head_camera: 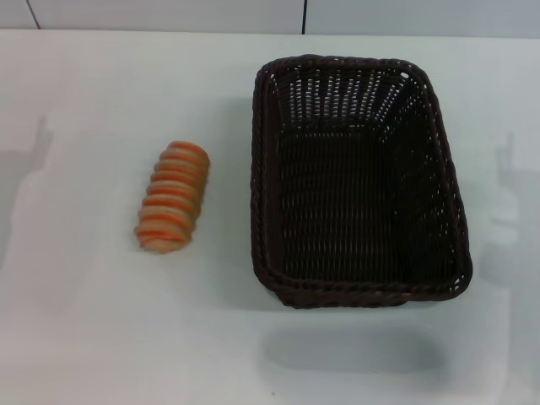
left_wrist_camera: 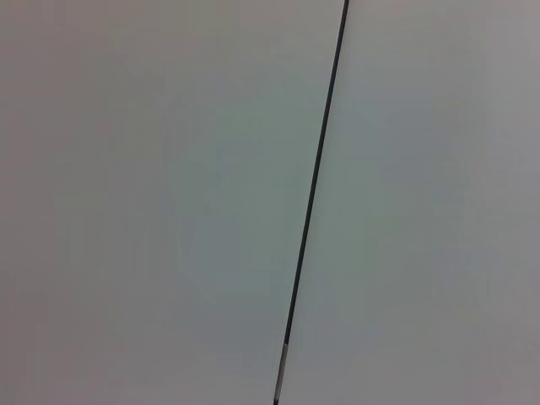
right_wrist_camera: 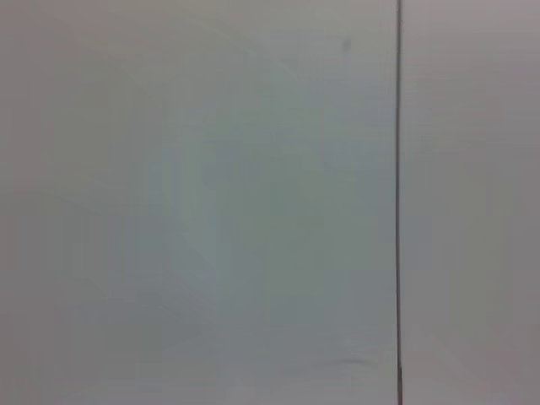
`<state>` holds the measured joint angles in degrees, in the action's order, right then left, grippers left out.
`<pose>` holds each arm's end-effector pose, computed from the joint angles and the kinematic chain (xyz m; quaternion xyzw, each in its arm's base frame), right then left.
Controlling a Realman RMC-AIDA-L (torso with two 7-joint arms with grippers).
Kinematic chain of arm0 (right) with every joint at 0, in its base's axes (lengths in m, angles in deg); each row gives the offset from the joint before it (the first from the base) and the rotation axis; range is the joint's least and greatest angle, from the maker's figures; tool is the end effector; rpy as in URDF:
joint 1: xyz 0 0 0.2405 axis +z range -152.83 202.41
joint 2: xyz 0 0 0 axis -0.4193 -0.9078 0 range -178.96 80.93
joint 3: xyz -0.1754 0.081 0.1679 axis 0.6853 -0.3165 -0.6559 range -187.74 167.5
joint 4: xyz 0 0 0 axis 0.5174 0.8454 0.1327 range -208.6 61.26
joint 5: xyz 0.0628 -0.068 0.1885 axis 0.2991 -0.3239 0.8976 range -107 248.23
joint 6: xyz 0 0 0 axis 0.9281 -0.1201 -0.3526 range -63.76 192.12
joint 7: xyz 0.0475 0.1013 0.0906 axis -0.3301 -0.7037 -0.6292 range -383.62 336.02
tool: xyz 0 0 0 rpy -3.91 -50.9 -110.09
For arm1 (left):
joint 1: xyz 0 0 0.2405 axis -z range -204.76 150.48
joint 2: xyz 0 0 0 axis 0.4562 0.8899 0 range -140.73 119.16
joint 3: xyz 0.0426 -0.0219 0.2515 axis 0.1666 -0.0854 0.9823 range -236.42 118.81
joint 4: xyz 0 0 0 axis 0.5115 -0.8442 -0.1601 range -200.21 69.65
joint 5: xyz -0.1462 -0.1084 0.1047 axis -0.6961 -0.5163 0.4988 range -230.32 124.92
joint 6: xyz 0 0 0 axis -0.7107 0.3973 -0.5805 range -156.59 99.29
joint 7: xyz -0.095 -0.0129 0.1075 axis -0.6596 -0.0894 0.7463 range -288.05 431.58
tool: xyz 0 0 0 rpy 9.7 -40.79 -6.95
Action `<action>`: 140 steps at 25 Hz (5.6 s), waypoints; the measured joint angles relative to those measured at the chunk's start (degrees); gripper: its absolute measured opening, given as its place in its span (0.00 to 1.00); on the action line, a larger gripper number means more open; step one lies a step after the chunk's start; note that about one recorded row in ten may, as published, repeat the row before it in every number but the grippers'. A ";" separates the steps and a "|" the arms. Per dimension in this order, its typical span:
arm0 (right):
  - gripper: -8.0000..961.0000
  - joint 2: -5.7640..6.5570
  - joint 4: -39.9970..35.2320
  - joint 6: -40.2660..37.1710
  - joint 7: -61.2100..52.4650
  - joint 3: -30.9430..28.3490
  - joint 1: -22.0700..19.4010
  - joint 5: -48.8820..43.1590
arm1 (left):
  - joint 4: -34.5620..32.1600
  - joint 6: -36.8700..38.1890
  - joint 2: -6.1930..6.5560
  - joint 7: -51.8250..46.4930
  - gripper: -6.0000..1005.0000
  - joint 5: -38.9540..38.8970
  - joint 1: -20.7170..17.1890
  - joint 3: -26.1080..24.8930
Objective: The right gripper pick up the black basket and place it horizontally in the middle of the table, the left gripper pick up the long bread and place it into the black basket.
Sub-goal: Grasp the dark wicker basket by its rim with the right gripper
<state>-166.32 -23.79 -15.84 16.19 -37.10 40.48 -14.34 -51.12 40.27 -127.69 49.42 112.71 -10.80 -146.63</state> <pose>0.2623 0.2853 -0.0298 -0.5604 0.2437 0.2601 0.7476 -0.3668 0.3069 0.0480 -0.6021 -0.2792 -0.3670 0.6518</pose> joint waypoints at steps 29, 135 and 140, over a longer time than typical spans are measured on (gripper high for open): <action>0.81 3.45 41.77 51.33 19.48 -28.48 -19.80 0.39 | 0.32 0.35 0.66 -0.06 0.77 0.00 -0.97 -1.54; 0.74 -1.86 37.99 141.64 -38.90 -61.64 1.83 -62.09 | 0.69 1.76 0.81 -0.17 0.77 0.00 -1.48 -3.12; 0.71 -1.87 37.28 141.36 -38.78 -61.60 1.97 -61.85 | 0.68 1.92 0.81 -0.22 0.77 0.01 -1.63 -3.12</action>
<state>-168.19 13.50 125.52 -22.58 -98.70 42.45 -76.19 -50.43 42.19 -126.89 49.20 112.72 -12.43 -149.75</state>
